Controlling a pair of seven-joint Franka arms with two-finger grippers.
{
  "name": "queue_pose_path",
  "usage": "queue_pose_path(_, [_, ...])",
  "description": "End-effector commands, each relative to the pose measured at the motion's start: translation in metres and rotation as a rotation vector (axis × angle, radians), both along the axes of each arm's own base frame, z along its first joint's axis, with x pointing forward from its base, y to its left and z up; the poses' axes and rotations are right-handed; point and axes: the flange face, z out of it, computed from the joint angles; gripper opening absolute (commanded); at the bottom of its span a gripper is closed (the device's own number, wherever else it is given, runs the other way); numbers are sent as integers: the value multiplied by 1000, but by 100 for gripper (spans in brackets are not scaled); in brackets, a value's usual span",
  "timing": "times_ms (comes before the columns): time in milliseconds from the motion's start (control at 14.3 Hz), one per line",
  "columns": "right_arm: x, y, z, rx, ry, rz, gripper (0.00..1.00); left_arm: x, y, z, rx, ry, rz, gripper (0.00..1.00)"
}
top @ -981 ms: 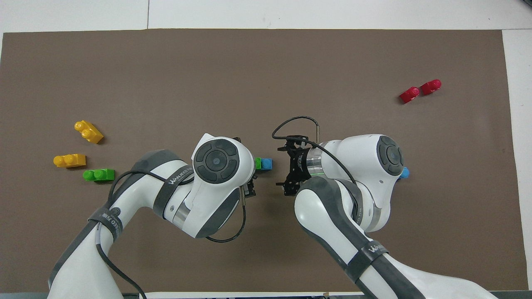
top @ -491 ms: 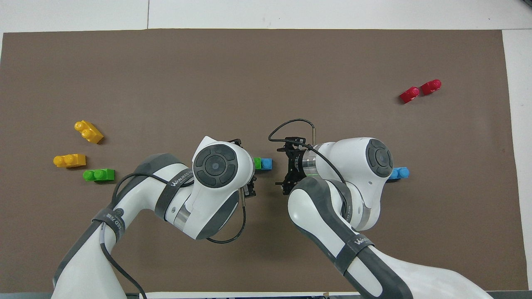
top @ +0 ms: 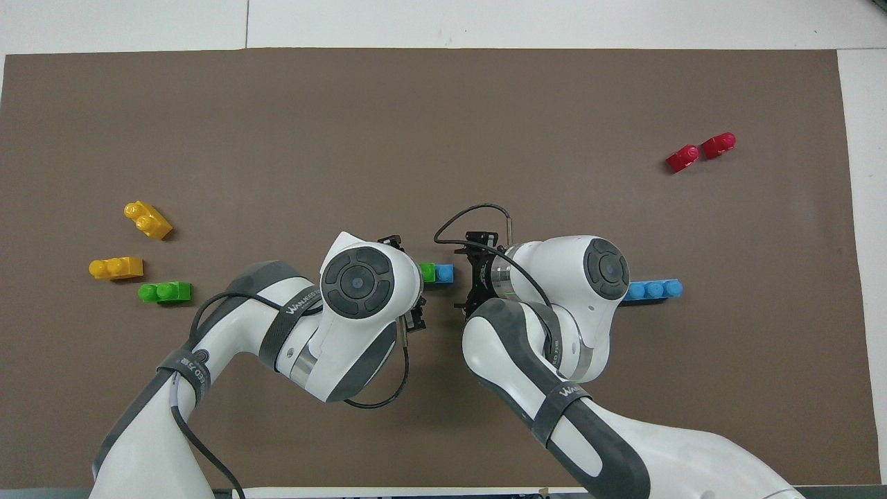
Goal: Remove green block with left arm and hold with right
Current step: 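Grasp the green end with the left gripper while the right gripper grasps blue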
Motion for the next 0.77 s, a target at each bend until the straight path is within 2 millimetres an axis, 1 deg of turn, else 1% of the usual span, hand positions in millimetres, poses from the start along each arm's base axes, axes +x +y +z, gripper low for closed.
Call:
queue_pose_path(0, [4,15,-6,28,-34,-6,100,-5,0,-3,-5,-11,10,100])
queue_pose_path(280, [2,22,-6,28,-48,-5,100,-5,1,-4,-4,-9,10,100])
queue_pose_path(350, [-4,34,-7,24,-64,9,100,-5,1,-4,-4,-9,11,100])
queue_pose_path(491, [-5,35,-7,23,-72,13,100,-5,1,-5,-3,-8,11,100])
queue_pose_path(561, [-5,35,-7,22,-72,15,98,-6,1,-5,-2,-7,11,100])
queue_pose_path(701, [-5,35,-7,21,-78,26,89,-7,1,-6,-3,-8,14,100])
